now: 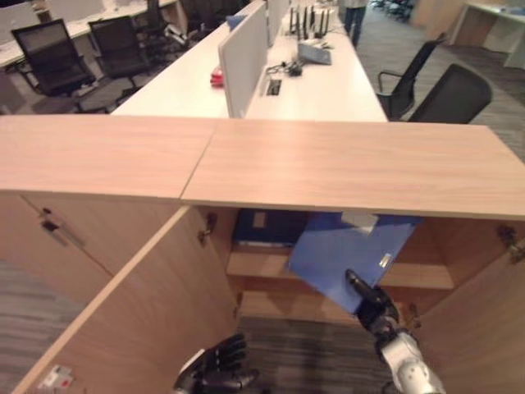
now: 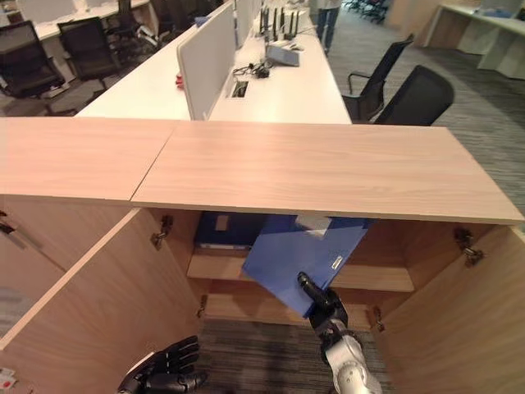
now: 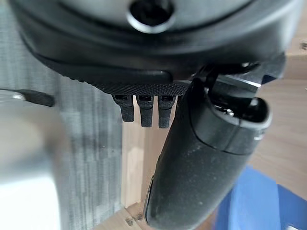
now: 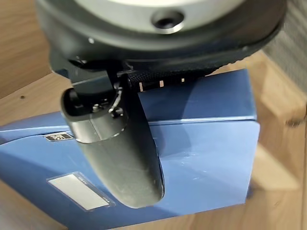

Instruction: Put the empty folder in the office cabinet

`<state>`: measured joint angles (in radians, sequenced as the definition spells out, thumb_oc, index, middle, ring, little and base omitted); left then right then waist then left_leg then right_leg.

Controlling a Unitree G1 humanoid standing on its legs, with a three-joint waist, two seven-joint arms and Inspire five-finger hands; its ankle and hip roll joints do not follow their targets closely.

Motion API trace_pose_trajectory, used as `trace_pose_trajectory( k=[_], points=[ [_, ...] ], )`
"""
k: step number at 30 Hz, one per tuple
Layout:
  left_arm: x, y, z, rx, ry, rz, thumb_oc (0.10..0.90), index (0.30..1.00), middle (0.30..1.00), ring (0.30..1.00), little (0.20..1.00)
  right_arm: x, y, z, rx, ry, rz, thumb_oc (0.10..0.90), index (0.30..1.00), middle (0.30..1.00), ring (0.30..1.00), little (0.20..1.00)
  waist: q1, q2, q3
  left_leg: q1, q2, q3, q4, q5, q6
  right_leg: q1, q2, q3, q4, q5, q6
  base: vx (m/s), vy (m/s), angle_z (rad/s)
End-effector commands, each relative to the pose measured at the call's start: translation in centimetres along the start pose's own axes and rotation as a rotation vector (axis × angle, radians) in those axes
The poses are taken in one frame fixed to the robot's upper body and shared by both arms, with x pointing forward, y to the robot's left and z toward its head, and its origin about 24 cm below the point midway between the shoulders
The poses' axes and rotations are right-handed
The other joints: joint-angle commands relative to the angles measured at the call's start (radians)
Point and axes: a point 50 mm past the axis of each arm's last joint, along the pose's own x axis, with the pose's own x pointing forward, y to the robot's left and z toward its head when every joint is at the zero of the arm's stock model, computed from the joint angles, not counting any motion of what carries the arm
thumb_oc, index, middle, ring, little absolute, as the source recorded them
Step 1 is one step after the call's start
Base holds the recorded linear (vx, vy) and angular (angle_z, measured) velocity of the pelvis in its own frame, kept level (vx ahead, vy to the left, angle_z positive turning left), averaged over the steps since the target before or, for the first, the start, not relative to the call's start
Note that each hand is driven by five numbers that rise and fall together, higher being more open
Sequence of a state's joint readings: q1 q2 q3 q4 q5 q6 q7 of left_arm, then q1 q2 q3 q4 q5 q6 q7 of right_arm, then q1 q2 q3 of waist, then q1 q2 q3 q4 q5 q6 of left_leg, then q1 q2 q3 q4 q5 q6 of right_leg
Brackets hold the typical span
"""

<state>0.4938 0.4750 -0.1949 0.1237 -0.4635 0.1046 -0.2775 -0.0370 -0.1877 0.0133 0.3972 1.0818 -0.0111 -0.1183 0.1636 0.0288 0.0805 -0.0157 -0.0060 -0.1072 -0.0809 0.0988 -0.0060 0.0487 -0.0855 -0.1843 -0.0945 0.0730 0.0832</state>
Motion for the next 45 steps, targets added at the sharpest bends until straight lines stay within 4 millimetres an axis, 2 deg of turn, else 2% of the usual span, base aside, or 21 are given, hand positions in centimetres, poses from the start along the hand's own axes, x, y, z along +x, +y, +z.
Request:
trace_pose_trajectory(
  k=[1, 4, 8, 10, 12, 13, 16, 18, 19, 20, 22, 26, 29, 39, 45],
  points=[
    [-0.4, 2.1, 3.2, 0.113, -0.104, 0.041, 0.8, 0.9, 0.9, 0.9, 0.9, -0.9, 9.9, 11.7, 0.269, -0.63, 0.431, 0.4, 0.3, 0.3, 0.3, 0.3, 0.004, -0.063, 0.039, 0.017, -0.03, -0.037, -0.006, -0.104, 0.023, -0.023, -0.026, -0.04, 0.007, -0.011, 0.027, -0.06, -0.03, 0.34],
    [-0.6, 2.4, 2.4, 0.112, -0.066, 0.054, 0.8, 0.9, 0.9, 0.9, 0.9, -1.0, 9.6, 13.2, 0.292, -0.696, 0.399, 0.4, 0.3, 0.3, 0.3, 0.3, 0.013, -0.067, 0.056, -0.028, -0.03, -0.058, -0.006, -0.09, 0.021, -0.055, -0.027, -0.06, 0.007, -0.009, 0.029, -0.04, -0.03, 0.2],
    [-0.8, 2.6, 2.6, 0.137, -0.055, 0.047, 0.8, 0.9, 0.9, 0.9, 0.9, -1.0, 10.0, 14.1, 0.331, -0.732, 0.391, 0.4, 0.3, 0.3, 0.3, 0.3, 0.018, -0.067, 0.073, -0.079, -0.03, -0.07, -0.006, -0.074, 0.019, -0.095, -0.025, -0.07, 0.007, -0.004, 0.028, -0.07, -0.034, 0.14],
    [-1.0, 2.8, 2.6, 0.158, -0.044, 0.053, 0.8, 0.9, 0.9, 0.9, 0.9, -1.0, 10.6, 15.6, 0.395, -0.801, 0.383, 0.4, 0.3, 0.3, 0.3, 0.3, 0.017, -0.068, 0.091, -0.138, -0.032, -0.083, -0.006, -0.06, 0.017, -0.153, -0.018, -0.069, 0.007, 0.003, 0.025, -0.1, -0.042, 0.07],
    [-0.9, 2.9, 2.8, 0.163, -0.046, 0.052, 0.8, 0.9, 0.9, 0.9, 0.9, -1.0, 10.7, 16.1, 0.412, -0.82, 0.379, 0.4, 0.3, 0.3, 0.3, 0.3, 0.019, -0.069, 0.092, -0.157, -0.032, -0.086, -0.006, -0.055, 0.017, -0.169, -0.018, -0.07, 0.007, 0.006, 0.024, -0.04, -0.021, 0.06],
    [-1.0, 2.8, 2.7, 0.163, -0.044, 0.05, 0.8, 0.9, 0.9, 0.9, 0.9, -1.4, 11.3, 17.4, 0.46, -0.871, 0.396, 0.4, 0.3, 0.3, 0.3, 0.3, 0.019, -0.067, 0.101, -0.177, -0.034, -0.092, -0.006, -0.052, 0.017, -0.188, -0.017, -0.069, 0.007, 0.006, 0.024, 0.0, 0.0, 0.0],
    [-0.9, 2.7, 3.1, 0.187, -0.051, 0.041, 0.8, 0.9, 0.9, 0.9, 0.9, -1.7, 12.1, 18.8, 0.491, -0.92, 0.423, 0.4, 0.3, 0.3, 0.3, 0.3, 0.022, -0.063, 0.117, -0.209, -0.039, -0.095, -0.006, -0.043, 0.017, -0.215, -0.017, -0.068, 0.007, 0.009, 0.022, -0.03, -0.009, 0.01],
    [-0.8, 2.4, 3.8, 0.261, -0.06, 0.023, 0.8, 0.9, 0.9, 0.9, 0.9, -2.2, 13.4, 21.2, 0.543, -0.986, 0.448, 0.4, 0.3, 0.3, 0.3, 0.3, 0.032, -0.052, 0.149, -0.245, -0.045, -0.097, -0.006, -0.034, 0.016, -0.246, -0.019, -0.065, 0.009, 0.011, 0.019, -0.06, -0.011, 0.04],
    [-0.7, 2.4, 3.9, 0.261, -0.062, 0.022, 0.8, 0.9, 0.9, 0.9, 0.9, -2.2, 13.4, 21.3, 0.543, -0.987, 0.449, 0.4, 0.3, 0.3, 0.3, 0.3, 0.033, -0.052, 0.15, -0.247, -0.046, -0.097, -0.006, -0.031, 0.016, -0.248, -0.019, -0.065, 0.009, 0.013, 0.019, -0.09, -0.033, 0.0],
    [-0.6, 2.2, 4.0, 0.269, -0.063, 0.008, 0.8, 0.9, 0.9, 0.9, 0.9, -2.4, 14.5, 22.4, 0.57, -1.004, 0.475, 0.4, 0.3, 0.3, 0.3, 0.3, 0.04, -0.048, 0.174, -0.268, -0.045, -0.099, -0.005, -0.024, 0.013, -0.267, -0.018, -0.064, 0.011, 0.015, 0.018, -0.06, -0.045, 0.02],
    [-0.3, 1.9, 4.4, 0.276, -0.076, -0.002, 0.8, 0.9, 0.9, 0.9, 0.9, -2.8, 15.7, 23.6, 0.587, -1.028, 0.508, 0.4, 0.3, 0.3, 0.3, 0.3, 0.049, -0.043, 0.187, -0.293, -0.04, -0.102, -0.005, -0.02, 0.007, -0.293, -0.014, -0.063, 0.013, 0.013, 0.016, -0.05, -0.051, 0.02],
    [0.0, 1.6, 5.2, 0.313, -0.095, -0.021, 0.8, 0.9, 0.9, 0.9, 0.9, -3.3, 16.7, 24.9, 0.611, -1.053, 0.54, 0.4, 0.3, 0.3, 0.3, 0.3, 0.056, -0.038, 0.205, -0.335, -0.036, -0.112, -0.006, -0.007, -0.007, -0.329, -0.012, -0.073, 0.016, 0.014, 0.015, -0.05, -0.062, 0.03],
    [0.2, 1.3, 6.3, 0.356, -0.118, -0.046, 0.8, 0.9, 0.9, 0.9, 0.9, -3.9, 18.4, 27.5, 0.579, -1.082, 0.557, 0.4, 0.3, 0.3, 0.3, 0.3, 0.057, -0.038, 0.225, -0.386, -0.034, -0.126, -0.006, 0.003, -0.019, -0.372, -0.009, -0.088, 0.018, 0.019, 0.014, -0.05, -0.055, 0.15],
    [0.3, 1.5, 8.1, 0.412, -0.16, -0.025, 0.8, 0.9, 0.9, 0.9, 0.9, -4.9, 21.6, 31.0, 0.62, -1.075, 0.575, 0.4, 0.3, 0.3, 0.3, 0.3, 0.069, -0.031, 0.256, -0.444, -0.032, -0.13, -0.006, 0.013, -0.032, -0.431, 0.001, -0.086, 0.013, 0.034, 0.015, -0.02, -0.021, 0.03],
    [0.5, 1.2, 7.9, 0.303, -0.165, -0.039, 0.8, 0.9, 0.9, 0.9, 0.9, -4.9, 23.2, 32.5, 0.546, -1.04, 0.535, 0.4, 0.3, 0.3, 0.3, 0.3, 0.074, -0.028, 0.263, -0.452, -0.034, -0.126, -0.006, 0.012, -0.033, -0.443, 0.001, -0.082, 0.013, 0.037, 0.013, 0.0, 0.0, 0.0]
  ],
)
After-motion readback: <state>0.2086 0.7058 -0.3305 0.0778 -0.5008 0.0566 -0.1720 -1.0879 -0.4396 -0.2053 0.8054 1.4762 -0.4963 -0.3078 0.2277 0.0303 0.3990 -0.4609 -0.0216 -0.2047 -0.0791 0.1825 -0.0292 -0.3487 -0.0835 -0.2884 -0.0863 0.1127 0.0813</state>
